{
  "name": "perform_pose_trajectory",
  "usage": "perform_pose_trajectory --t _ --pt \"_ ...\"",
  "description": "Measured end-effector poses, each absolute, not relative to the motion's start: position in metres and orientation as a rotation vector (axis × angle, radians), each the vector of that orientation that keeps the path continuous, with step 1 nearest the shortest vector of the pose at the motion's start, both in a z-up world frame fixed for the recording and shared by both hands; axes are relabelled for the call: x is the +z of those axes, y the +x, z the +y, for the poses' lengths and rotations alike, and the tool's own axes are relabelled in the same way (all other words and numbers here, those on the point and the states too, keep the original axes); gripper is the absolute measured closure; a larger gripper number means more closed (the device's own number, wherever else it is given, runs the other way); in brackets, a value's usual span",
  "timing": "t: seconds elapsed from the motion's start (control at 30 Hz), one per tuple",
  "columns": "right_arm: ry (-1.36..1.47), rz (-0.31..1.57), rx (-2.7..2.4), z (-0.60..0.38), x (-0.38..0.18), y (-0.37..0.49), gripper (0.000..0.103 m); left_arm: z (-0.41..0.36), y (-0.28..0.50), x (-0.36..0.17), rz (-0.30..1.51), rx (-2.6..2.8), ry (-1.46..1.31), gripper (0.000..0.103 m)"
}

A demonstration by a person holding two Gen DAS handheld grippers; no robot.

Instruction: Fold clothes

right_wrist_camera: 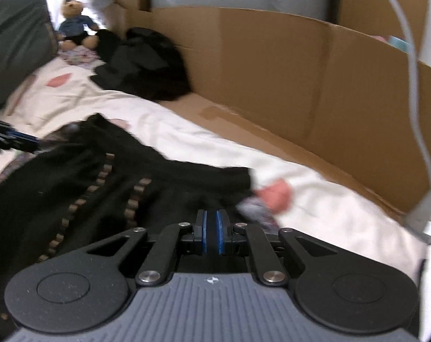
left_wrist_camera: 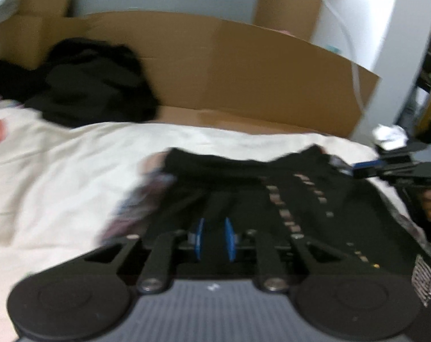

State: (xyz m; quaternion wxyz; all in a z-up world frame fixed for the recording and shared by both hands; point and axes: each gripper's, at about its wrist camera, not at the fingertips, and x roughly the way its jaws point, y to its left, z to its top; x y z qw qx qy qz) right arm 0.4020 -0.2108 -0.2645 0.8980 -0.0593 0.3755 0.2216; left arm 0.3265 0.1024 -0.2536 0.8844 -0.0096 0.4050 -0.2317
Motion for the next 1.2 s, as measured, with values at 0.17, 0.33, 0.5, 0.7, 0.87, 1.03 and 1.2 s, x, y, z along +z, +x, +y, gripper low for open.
perform_pose_trajectory --t 0.17,0.33,0.5,0.7,0.87,1.03,1.2 --pt "-0.147 0.835 0.474 -0.19 -0.287 0.394 0.095 0.082 0.313 -0.28 0.926 -0.522 0.031 0.078" --pt "-0.159 0.871 0.46 -0.203 -0.303 0.386 0.095 0.103 0.299 -0.289 0.956 -0.485 0.017 0.075" --pt "-0.124 0.886 0.434 -0.24 -0.304 0.372 0.095 0.127 0.285 -0.293 0.97 -0.44 -0.026 0.075" --pt "-0.104 0.906 0.379 -0.266 -0.305 0.356 0.095 0.133 0.268 -0.293 0.972 -0.424 -0.031 0.068" --pt "-0.123 0.923 0.359 -0.274 -0.306 0.342 0.095 0.134 0.256 -0.291 0.973 -0.405 -0.077 0.063" --pt "-0.147 0.949 0.337 -0.275 -0.304 0.329 0.094 0.13 0.244 -0.284 0.973 -0.397 -0.063 0.058" --pt "-0.138 0.976 0.292 -0.273 -0.298 0.309 0.094 0.133 0.232 -0.277 0.984 -0.408 -0.077 0.055"
